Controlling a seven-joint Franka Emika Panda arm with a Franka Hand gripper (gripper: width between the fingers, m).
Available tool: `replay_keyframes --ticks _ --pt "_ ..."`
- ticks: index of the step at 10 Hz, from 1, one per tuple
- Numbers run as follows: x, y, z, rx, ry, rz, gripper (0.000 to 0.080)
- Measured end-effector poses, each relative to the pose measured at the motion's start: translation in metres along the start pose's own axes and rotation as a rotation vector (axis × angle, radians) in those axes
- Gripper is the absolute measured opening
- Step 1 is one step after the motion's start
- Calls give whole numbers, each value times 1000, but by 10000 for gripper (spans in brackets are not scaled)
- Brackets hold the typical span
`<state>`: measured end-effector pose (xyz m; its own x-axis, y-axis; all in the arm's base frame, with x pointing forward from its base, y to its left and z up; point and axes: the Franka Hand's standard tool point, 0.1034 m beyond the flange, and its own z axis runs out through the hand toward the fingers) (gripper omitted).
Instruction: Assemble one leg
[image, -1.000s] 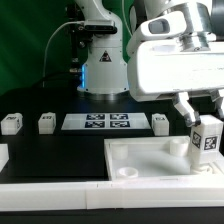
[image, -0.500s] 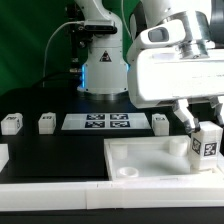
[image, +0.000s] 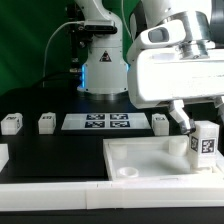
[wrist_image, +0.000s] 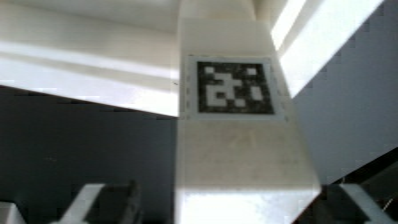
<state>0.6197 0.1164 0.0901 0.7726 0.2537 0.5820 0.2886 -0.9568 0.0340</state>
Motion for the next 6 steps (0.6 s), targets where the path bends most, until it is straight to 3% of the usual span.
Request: replay_keyframes --ticks 1,2,6 --pt "0 0 0 0 -1 0 585" --pt "0 0 0 0 -1 0 629" --pt "4 2 -5 0 -9 -2 649"
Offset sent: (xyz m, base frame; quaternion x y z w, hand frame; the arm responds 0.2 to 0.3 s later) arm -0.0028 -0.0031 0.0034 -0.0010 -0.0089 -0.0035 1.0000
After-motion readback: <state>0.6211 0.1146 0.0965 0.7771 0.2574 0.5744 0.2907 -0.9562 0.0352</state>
